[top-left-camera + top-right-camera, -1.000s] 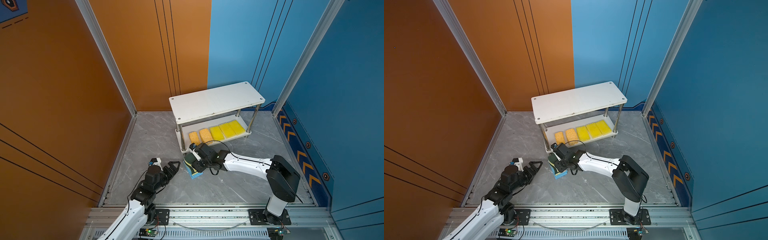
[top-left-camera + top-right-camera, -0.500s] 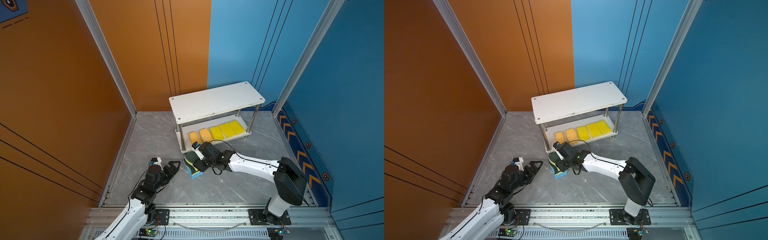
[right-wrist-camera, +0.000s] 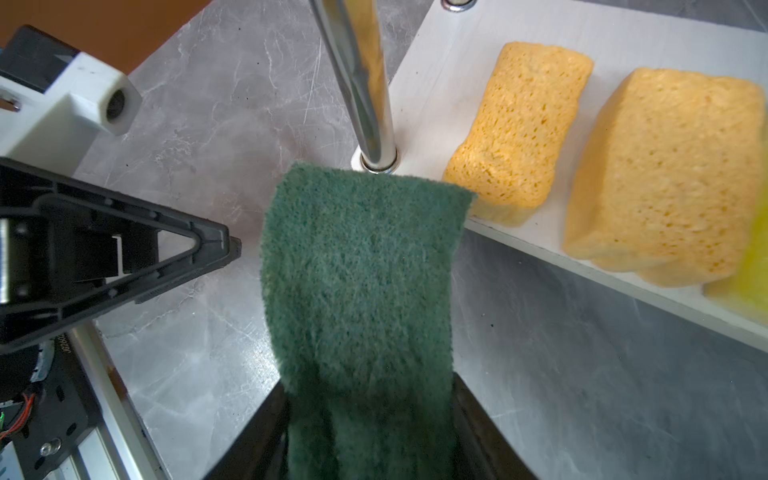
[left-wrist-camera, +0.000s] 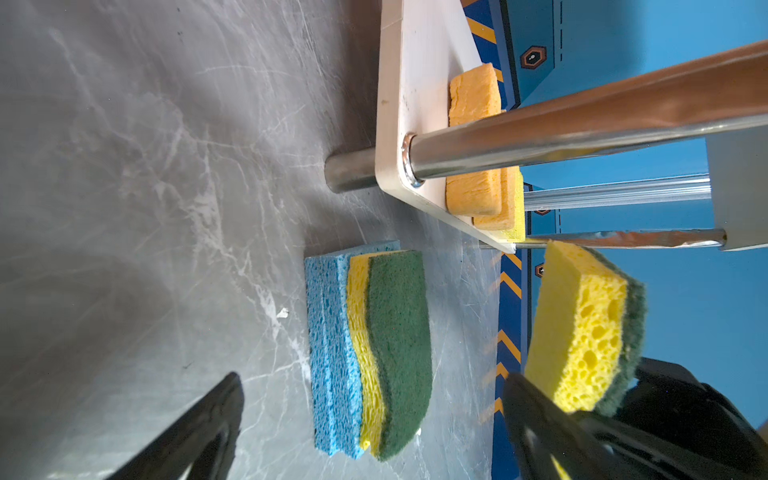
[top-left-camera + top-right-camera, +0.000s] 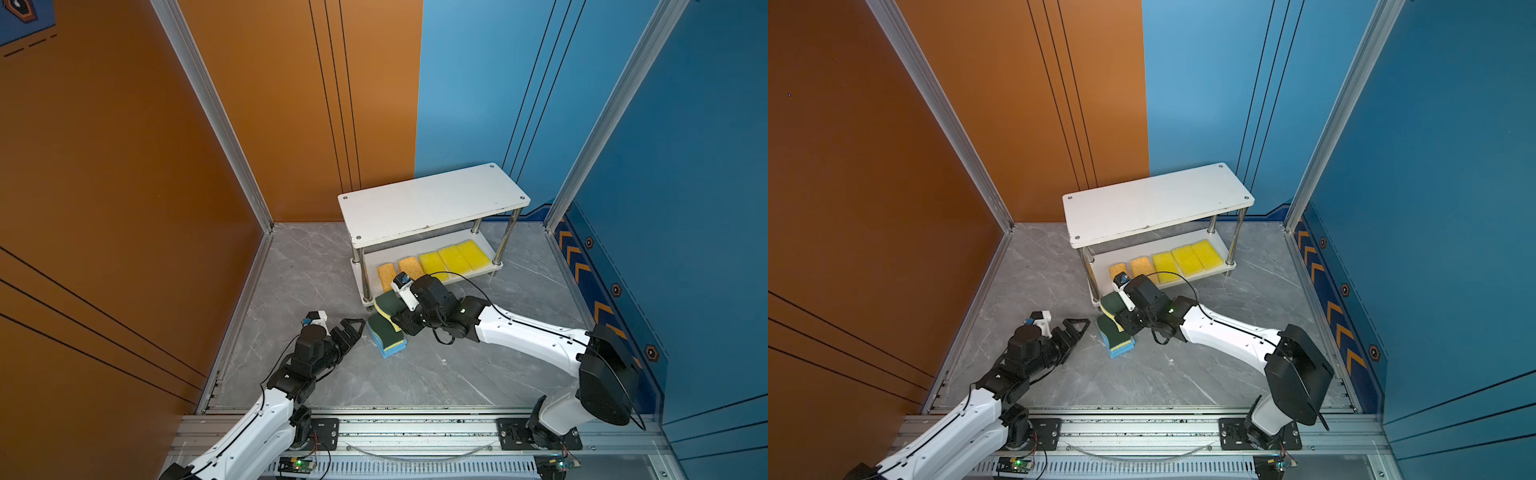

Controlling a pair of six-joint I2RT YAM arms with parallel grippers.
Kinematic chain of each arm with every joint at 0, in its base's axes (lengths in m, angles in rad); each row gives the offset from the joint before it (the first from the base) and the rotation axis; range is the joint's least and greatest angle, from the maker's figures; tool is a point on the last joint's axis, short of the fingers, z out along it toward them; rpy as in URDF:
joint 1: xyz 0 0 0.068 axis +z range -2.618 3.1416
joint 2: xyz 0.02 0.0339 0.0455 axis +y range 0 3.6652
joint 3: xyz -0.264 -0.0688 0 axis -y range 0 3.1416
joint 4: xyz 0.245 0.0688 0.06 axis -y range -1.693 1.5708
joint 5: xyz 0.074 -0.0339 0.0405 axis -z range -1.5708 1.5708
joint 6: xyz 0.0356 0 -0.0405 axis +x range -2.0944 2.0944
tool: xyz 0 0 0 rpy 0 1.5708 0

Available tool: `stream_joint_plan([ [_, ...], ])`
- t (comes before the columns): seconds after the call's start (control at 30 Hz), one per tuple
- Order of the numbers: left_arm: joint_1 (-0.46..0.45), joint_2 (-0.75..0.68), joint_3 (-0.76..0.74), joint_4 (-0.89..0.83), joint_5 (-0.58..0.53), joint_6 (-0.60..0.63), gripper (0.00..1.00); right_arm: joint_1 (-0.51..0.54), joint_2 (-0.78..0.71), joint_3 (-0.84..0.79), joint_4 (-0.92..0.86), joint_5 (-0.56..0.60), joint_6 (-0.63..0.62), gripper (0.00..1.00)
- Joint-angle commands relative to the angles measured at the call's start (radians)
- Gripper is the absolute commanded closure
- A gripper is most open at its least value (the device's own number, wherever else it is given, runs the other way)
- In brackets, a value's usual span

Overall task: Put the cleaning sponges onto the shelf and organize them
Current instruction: 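Lift the scrub sponge with the right gripper and carry it toward the shelf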

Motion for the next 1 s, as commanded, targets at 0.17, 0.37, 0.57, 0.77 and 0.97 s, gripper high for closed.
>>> stream_joint_plan([
  [0.17, -0.019, 0.054, 0.049, 0.059, 0.011, 0.025, 0.02, -0.042, -0.098, 0.011, -0.132, 0.007, -0.048, 0.48],
  [0.37, -0.019, 0.096, 0.058, 0.095, 0.025, 0.029, 0.03, -0.076, -0.162, 0.087, -0.278, 0.043, -0.103, 0.48],
  [0.57, -0.021, 0.113, 0.062, 0.106, 0.028, 0.032, 0.02, -0.181, -0.245, 0.117, -0.330, -0.041, -0.112, 0.49],
  [0.77, -0.019, 0.105, 0.062, 0.106, 0.035, 0.033, 0.03, -0.270, -0.311, 0.160, -0.381, -0.033, -0.127, 0.51],
  [0.97, -0.012, 0.104, 0.070, 0.105, 0.052, 0.038, 0.02, -0.333, -0.330, 0.265, -0.456, 0.003, -0.161, 0.52],
])
